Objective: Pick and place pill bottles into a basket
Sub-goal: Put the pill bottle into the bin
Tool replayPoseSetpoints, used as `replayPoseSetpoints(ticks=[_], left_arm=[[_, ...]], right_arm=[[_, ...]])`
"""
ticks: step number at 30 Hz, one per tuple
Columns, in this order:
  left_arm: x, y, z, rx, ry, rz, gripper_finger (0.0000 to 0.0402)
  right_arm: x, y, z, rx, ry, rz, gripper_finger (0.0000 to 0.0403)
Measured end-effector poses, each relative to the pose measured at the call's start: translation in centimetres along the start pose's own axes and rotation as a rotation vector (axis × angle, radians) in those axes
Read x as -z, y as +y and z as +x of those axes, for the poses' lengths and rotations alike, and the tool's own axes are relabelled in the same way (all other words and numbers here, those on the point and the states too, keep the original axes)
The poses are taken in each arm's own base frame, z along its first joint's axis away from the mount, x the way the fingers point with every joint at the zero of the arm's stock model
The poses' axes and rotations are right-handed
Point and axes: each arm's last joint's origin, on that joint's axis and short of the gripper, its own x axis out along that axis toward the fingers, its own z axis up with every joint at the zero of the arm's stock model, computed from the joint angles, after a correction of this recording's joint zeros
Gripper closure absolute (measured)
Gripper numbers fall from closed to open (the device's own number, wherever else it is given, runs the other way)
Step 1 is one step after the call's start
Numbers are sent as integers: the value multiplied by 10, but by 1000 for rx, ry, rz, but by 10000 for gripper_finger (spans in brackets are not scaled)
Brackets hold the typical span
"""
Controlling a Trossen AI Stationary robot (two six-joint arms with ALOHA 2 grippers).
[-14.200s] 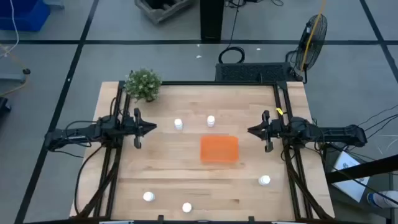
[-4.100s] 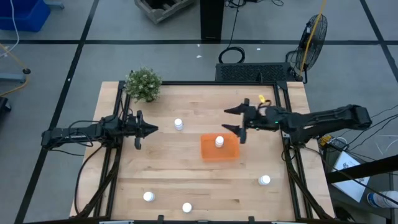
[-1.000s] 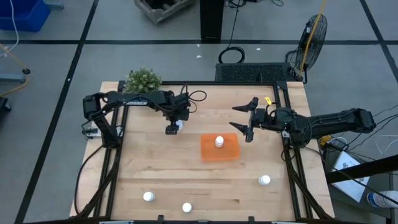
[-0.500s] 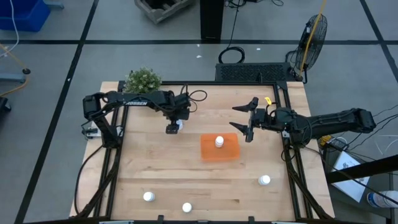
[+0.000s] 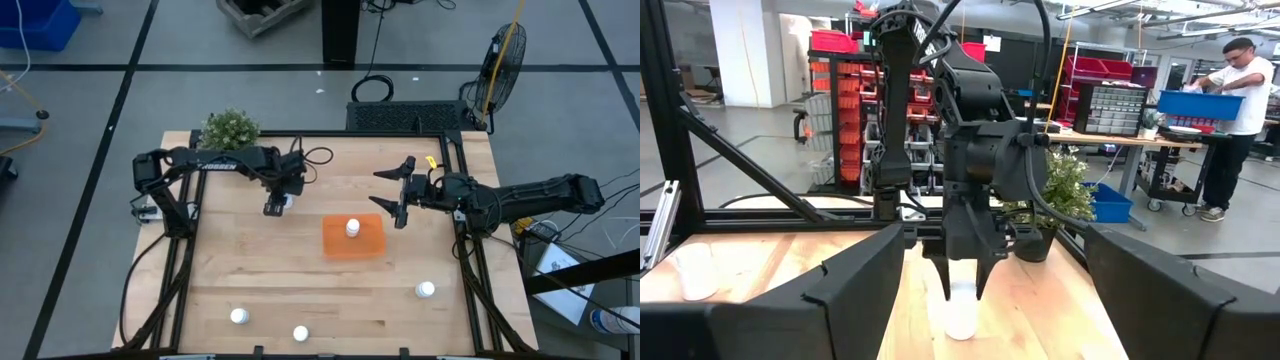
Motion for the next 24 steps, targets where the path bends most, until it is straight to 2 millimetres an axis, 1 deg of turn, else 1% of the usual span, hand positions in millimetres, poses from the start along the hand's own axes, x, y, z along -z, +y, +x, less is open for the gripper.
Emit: replayPoseSetpoints(ticks=[4,6,9,12,17,19,22,24], left_arm=[[-1,-11,-7,-52,38,41,242],[-5,-17,-17,-60,42,56,242],[-15,-27,-35,-68,15,55,242],[-31,-37,-56,-77,-53,88,242],[-60,-50,-90,-67,-226,144,242],[-69,-54,-99,-60,-300,158,242],[-77,-60,-109,-47,-367,183,242],[-81,-63,-110,-46,-384,198,242]], right_arm=[[0,0,0,0,0,0,103],[0,0,0,0,0,0,103],[0,0,0,0,-1,4,103],[0,0,0,0,-5,5,103],[-1,0,0,1,-7,5,103],[-1,0,0,1,-7,5,103],[-1,0,0,1,-7,5,103],[-1,0,0,1,-7,5,103]])
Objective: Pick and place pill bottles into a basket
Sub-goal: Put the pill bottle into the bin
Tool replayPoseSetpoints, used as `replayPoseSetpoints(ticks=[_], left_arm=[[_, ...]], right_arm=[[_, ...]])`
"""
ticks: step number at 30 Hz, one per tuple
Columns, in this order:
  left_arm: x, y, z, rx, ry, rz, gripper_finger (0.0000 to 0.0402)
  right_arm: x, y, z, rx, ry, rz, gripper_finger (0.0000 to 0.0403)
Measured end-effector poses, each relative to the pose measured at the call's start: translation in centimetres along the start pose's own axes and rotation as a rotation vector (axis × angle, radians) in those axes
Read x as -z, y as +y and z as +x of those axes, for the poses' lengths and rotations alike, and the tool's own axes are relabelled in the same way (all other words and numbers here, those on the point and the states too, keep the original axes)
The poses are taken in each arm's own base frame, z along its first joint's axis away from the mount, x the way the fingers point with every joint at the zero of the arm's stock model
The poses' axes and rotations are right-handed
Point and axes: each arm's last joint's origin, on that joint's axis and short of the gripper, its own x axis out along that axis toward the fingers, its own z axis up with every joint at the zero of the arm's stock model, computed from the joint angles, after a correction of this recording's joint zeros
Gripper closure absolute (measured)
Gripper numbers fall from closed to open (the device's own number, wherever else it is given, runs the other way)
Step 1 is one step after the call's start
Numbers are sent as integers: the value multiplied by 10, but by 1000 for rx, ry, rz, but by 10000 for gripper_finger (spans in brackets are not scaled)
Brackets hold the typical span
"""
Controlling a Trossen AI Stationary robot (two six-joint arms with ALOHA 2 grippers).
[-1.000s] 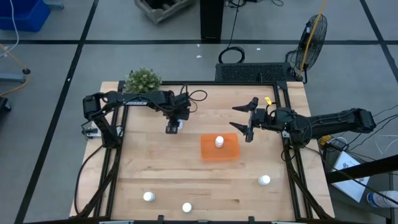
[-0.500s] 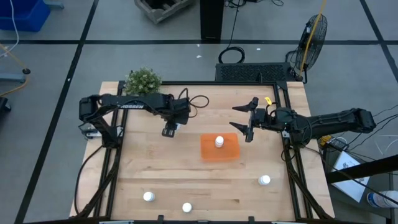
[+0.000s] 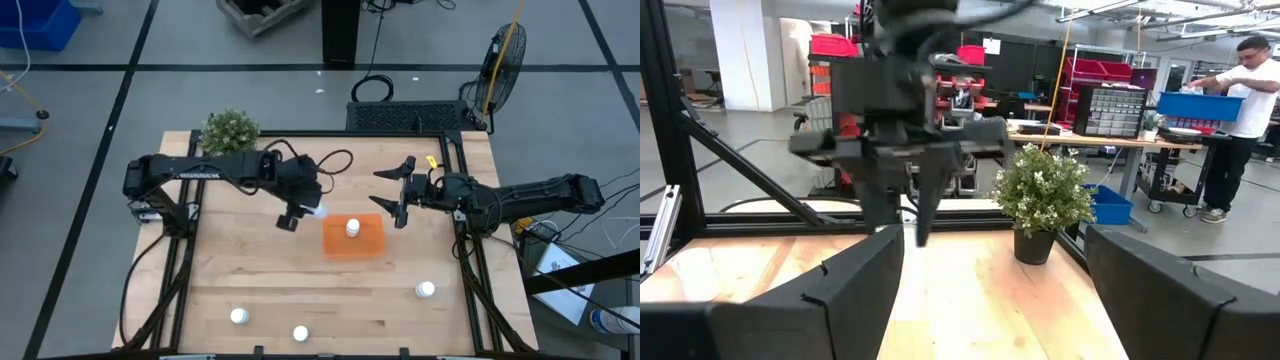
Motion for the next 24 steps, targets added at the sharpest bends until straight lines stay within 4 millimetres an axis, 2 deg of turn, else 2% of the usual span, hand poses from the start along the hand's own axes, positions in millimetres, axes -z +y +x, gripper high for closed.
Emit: replayPoseSetpoints(ticks=[8,19,24], left_arm=[[-10,4,30,66,23,8,242],[-21,11,80,154,176,80,242],[-22,8,92,195,165,105,242]], right_arm=[[-1,0,0,1,-14,1,103],[0,0,0,1,-2,-4,103],[1,0,0,0,6,-5,103]])
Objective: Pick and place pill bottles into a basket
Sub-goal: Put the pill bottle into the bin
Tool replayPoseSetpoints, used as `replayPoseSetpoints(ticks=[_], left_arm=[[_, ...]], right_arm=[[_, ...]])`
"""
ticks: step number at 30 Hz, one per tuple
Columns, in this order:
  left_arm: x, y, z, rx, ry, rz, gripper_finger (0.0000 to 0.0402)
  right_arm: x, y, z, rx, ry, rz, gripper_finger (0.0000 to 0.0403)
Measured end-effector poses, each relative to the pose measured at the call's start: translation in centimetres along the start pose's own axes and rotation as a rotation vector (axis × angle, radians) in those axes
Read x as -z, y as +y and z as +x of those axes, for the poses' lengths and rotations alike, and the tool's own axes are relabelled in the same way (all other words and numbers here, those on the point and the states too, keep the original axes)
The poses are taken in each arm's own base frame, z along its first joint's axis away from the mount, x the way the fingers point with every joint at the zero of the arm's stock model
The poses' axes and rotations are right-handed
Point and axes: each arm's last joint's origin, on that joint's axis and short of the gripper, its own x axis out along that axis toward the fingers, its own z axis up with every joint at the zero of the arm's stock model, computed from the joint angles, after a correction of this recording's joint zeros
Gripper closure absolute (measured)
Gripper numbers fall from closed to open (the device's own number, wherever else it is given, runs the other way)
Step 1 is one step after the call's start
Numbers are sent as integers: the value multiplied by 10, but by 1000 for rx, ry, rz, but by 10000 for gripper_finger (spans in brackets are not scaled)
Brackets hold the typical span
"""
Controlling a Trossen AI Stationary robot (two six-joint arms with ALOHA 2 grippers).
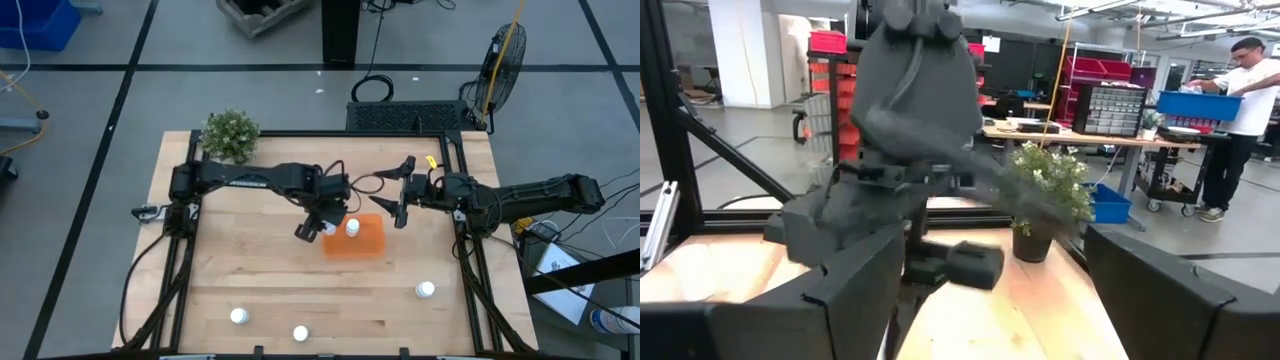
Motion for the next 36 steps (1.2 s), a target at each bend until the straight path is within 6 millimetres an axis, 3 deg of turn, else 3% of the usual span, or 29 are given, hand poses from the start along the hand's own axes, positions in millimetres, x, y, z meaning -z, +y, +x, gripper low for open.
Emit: replayPoseSetpoints(ticks=[24,36], left_arm=[[8,9,49,7,118,-14,242],[9,10,55,-10,141,-17,242]], right_arm=[[3,0,0,-4,23,2,103],[4,0,0,-5,34,12,103]])
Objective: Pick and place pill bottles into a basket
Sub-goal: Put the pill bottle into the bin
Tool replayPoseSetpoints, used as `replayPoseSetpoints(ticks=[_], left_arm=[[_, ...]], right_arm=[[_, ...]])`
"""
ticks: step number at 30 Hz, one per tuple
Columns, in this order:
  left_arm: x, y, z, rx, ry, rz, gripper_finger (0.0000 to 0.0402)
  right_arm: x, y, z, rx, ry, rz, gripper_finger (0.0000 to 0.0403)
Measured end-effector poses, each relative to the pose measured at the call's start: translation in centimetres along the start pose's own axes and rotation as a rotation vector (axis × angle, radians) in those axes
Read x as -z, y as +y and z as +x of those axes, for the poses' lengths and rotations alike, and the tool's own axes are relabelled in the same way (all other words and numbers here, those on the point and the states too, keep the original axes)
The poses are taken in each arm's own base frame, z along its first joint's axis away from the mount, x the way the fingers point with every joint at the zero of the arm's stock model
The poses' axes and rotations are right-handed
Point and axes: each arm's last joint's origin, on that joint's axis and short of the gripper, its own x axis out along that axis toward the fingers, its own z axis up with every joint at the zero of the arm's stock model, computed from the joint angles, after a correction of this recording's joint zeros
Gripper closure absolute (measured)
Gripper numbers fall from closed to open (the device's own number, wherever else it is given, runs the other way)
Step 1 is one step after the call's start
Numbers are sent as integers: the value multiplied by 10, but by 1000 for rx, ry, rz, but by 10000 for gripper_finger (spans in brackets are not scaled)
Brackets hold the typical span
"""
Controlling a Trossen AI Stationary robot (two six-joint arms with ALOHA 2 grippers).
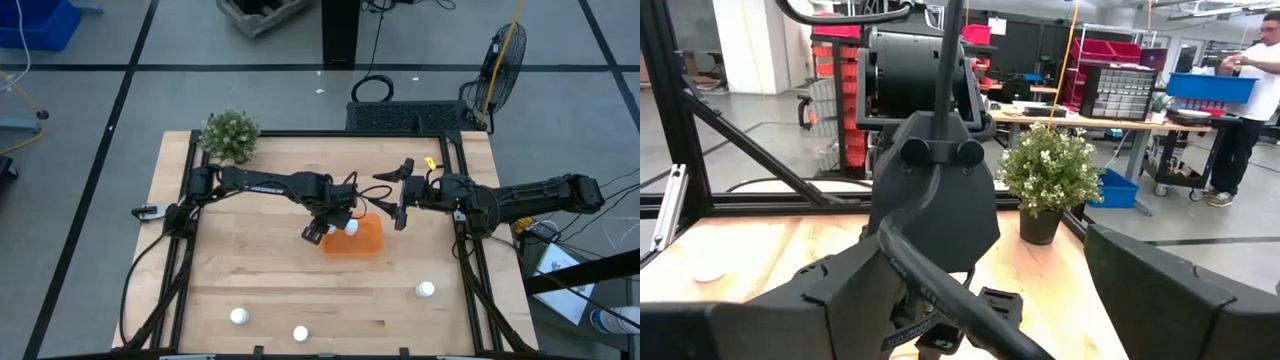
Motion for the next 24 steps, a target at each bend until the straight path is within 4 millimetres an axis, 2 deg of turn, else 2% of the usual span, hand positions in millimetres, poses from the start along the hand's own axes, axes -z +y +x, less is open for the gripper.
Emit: replayPoseSetpoints(ticks=[14,19,24], left_arm=[[-4,-3,0,37,-45,-17,239],[-5,-4,1,1,-29,-9,154],[-5,-4,1,-25,-14,-12,133]], right_arm=[[-1,0,0,0,-6,2,103],[-1,0,0,0,-6,2,103],[-1,0,0,-1,-5,2,103]])
